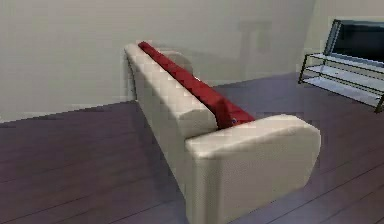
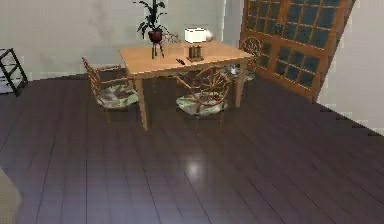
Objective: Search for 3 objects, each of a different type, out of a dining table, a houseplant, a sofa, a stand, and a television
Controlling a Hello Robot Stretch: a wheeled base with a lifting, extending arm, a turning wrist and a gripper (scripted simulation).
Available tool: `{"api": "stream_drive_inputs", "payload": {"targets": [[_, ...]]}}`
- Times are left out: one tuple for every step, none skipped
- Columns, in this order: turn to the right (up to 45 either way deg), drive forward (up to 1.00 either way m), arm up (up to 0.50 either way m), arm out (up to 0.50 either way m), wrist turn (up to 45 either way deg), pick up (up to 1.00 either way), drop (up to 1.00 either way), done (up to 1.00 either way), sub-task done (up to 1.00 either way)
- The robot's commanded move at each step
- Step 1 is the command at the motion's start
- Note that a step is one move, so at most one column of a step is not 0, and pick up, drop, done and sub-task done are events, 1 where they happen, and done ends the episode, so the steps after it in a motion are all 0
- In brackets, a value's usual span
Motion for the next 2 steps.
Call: {"api": "stream_drive_inputs", "payload": {"targets": [[0.0,0.00,0.00,0.00,0.0,0.00,0.00,0.00,1.00],[45.0,0.00,0.00,0.00,0.0,0.00,0.00,0.00,0.00]]}}
